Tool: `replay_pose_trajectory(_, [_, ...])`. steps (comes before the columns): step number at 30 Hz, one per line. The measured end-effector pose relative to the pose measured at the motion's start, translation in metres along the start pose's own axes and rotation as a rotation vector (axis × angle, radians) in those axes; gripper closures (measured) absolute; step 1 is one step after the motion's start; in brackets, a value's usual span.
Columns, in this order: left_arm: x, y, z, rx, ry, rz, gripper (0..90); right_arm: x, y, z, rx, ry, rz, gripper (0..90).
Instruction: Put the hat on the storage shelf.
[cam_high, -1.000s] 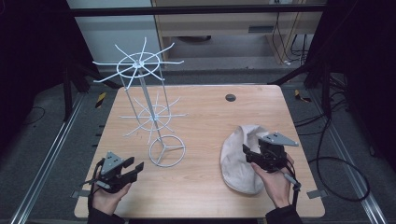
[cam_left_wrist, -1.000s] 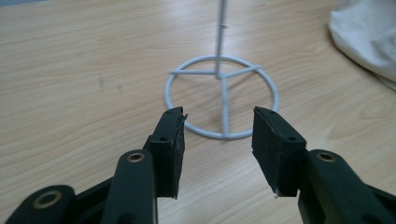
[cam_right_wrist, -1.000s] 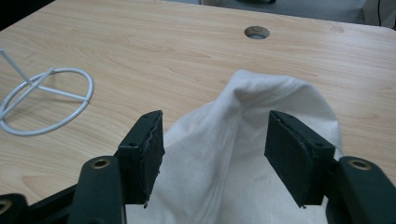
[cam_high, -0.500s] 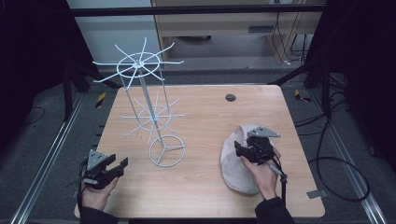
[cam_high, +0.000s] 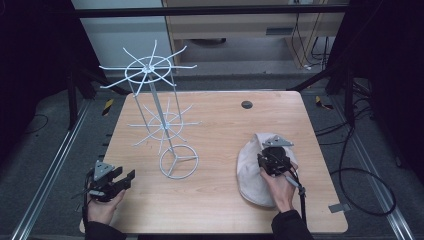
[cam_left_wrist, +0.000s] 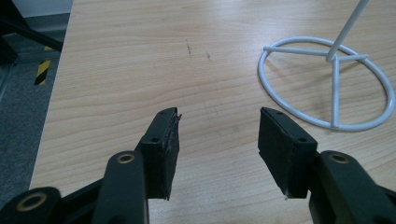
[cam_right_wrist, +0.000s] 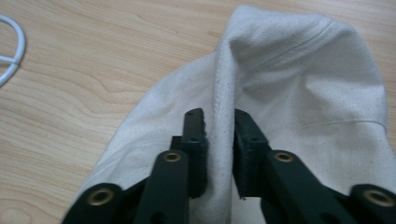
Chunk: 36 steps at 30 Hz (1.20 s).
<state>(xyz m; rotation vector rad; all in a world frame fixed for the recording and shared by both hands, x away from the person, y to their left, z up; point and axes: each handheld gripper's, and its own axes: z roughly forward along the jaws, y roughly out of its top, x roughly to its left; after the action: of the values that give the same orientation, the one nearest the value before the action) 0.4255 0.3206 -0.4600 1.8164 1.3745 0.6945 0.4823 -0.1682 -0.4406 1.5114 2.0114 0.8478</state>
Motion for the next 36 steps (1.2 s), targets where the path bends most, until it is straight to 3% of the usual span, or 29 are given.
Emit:
replay_pose_trajectory(6, [0.003, 0.000, 0.000, -0.002, 0.001, -0.009, 49.1, 0.000, 0.000, -0.001, -0.006, -0.027, -0.009, 86.4])
replay_pose_trajectory(13, [0.004, -0.001, -0.001, -0.005, 0.000, -0.015, 49.9, -0.003, 0.002, -0.020, -0.096, 0.003, -0.030, 87.0])
replay_pose_trajectory(16, [0.004, -0.001, -0.001, -0.009, -0.001, -0.016, 50.2, -0.005, 0.004, -0.031, -0.160, 0.042, -0.038, 87.1])
replay_pose_trajectory(19, [0.004, -0.001, -0.002, -0.011, -0.002, -0.015, 50.4, -0.009, 0.007, -0.047, -0.258, 0.114, -0.066, 87.3])
replay_pose_trajectory(20, [0.004, -0.001, -0.002, -0.011, -0.002, -0.015, 50.4, -0.009, 0.007, -0.047, -0.258, 0.114, -0.066, 87.3])
replay_pose_trajectory(22, [0.003, -0.001, -0.002, -0.012, -0.001, -0.014, 50.5, -0.010, 0.010, -0.061, -0.334, 0.158, -0.091, 87.4])
replay_pose_trajectory(25, [0.003, -0.001, -0.003, -0.019, -0.003, -0.015, 50.4, -0.010, 0.013, -0.070, -0.380, 0.178, -0.104, 87.5])
replay_pose_trajectory(27, [0.002, -0.001, -0.003, -0.021, -0.004, -0.016, 50.4, -0.010, 0.016, -0.085, -0.453, 0.212, -0.126, 87.6])
replay_pose_trajectory(28, [0.002, 0.000, -0.003, -0.022, -0.005, -0.015, 50.4, -0.010, 0.016, -0.085, -0.453, 0.212, -0.126, 87.6])
replay_pose_trajectory(36, [0.001, 0.000, -0.003, -0.022, -0.005, -0.013, 50.4, -0.004, 0.030, -0.135, -0.659, 0.319, -0.157, 87.7])
